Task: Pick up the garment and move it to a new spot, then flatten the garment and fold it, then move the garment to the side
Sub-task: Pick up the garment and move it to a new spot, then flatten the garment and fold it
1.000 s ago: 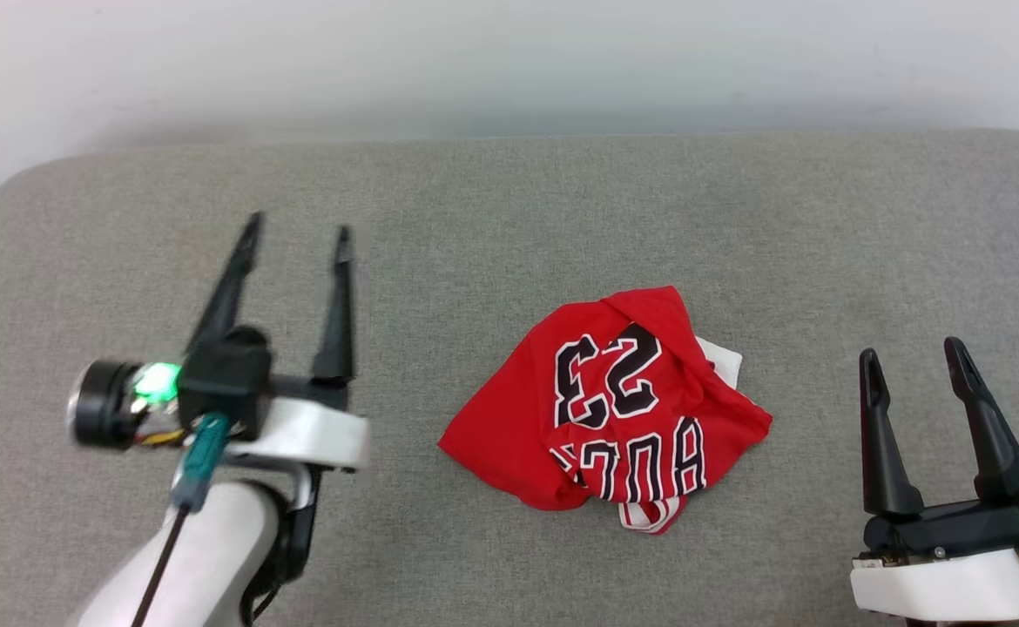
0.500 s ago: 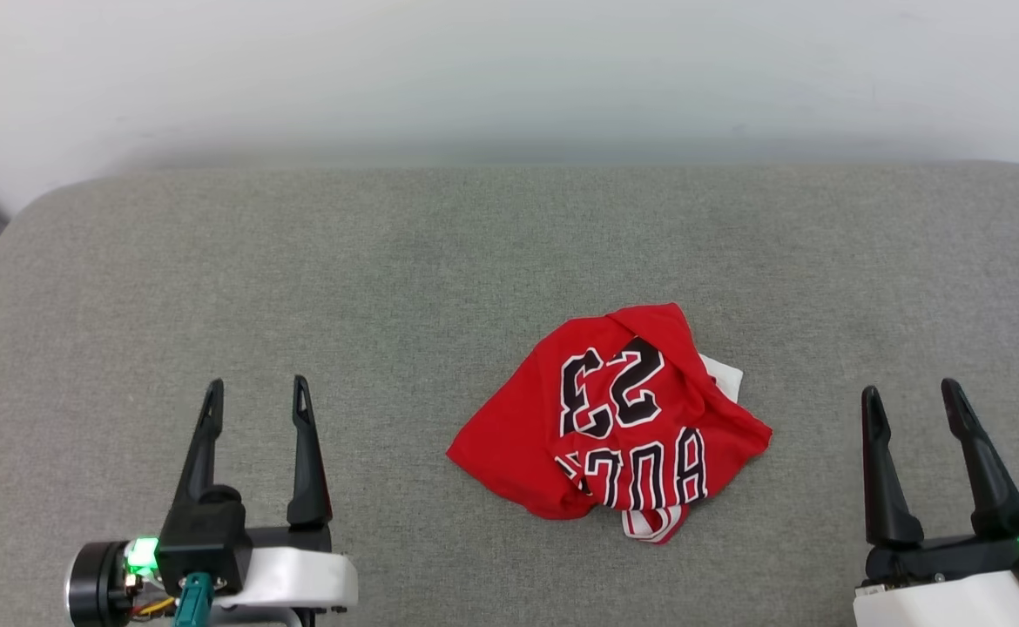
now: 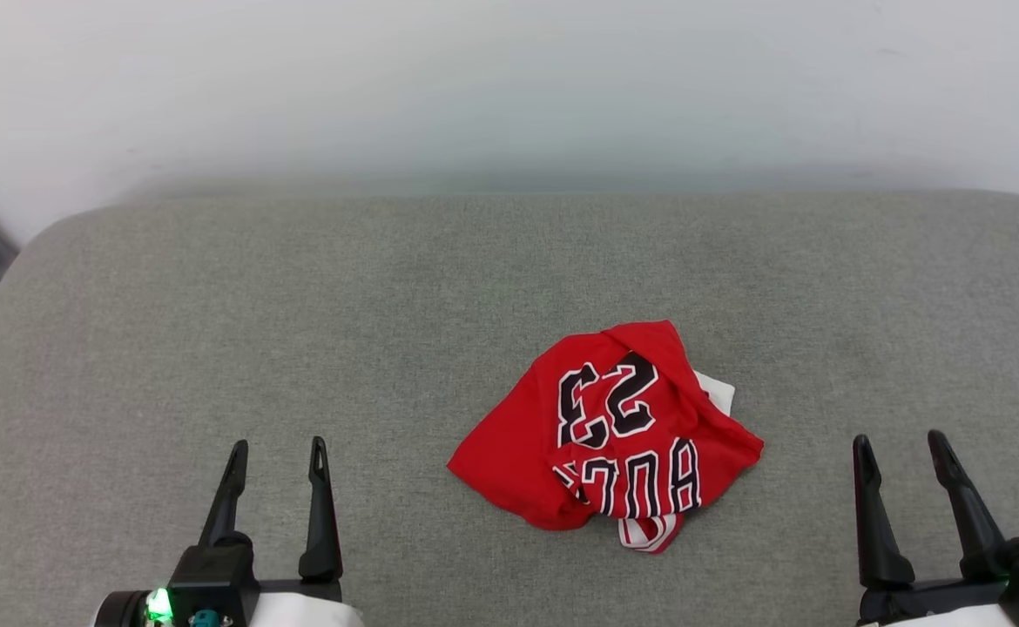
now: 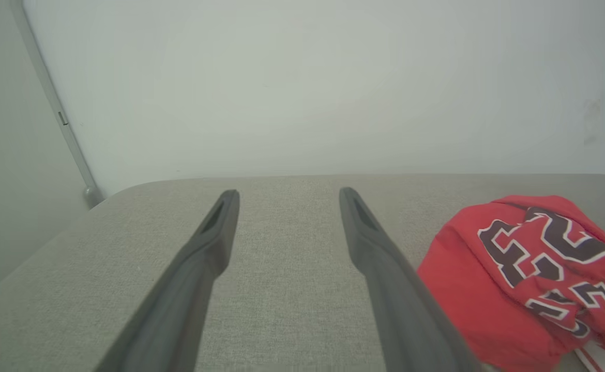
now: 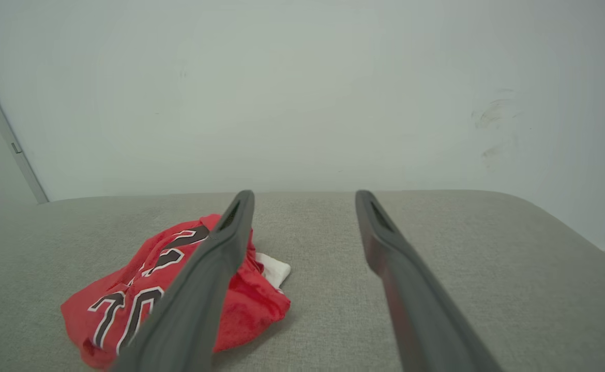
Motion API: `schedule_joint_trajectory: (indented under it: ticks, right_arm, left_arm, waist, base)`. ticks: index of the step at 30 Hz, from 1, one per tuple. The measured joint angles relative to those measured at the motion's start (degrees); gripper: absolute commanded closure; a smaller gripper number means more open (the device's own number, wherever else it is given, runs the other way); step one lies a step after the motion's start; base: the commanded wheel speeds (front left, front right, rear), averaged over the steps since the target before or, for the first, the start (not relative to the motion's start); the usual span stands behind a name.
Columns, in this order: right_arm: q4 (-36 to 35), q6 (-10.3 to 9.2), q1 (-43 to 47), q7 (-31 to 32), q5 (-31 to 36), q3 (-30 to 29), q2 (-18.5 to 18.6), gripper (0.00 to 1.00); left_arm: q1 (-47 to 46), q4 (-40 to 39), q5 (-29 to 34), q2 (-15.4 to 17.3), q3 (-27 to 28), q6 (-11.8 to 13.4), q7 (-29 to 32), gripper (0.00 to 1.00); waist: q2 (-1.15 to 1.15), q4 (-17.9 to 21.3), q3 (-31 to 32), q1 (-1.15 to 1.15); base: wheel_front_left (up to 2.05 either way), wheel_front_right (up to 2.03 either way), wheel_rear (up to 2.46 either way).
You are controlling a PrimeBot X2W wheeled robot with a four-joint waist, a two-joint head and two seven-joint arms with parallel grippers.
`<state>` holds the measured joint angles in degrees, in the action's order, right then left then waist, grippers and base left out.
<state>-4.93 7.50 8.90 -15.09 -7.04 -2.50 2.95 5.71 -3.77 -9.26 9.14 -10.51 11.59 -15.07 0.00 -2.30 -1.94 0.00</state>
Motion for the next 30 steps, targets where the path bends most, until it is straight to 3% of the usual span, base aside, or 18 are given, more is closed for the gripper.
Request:
schedule_joint_trajectory:
  ticks: [12, 23, 30]
  right_arm:
    - [1.4, 0.00, 1.6, 0.0, -0.4, 0.3, 0.0, 0.00]
    - [-0.1, 0.00, -0.3, 0.0, 1.1, 0.5, 0.0, 0.00]
    - [-3.8, 0.00, -12.0, 0.0, 6.1, -0.3, 0.0, 0.00]
  left_arm:
    - [2.0, 2.2, 3.3, -4.3, 4.6, -6.1, 0.0, 0.00]
    - [2.0, 2.7, 4.7, -5.7, 6.4, -7.6, 0.0, 0.00]
    - [1.1, 2.6, 5.0, -6.0, 7.1, -7.9, 0.0, 0.00]
  waist:
    - [0.00, 0.0, 1.1, 0.00]
    - [0.00, -0.5, 0.9, 0.00]
    - [0.00, -0.4, -0.9, 0.00]
  base:
    - [0.00, 0.00, 0.00]
    - [0.00, 0.00, 0.00]
    - [0.00, 0.00, 0.00]
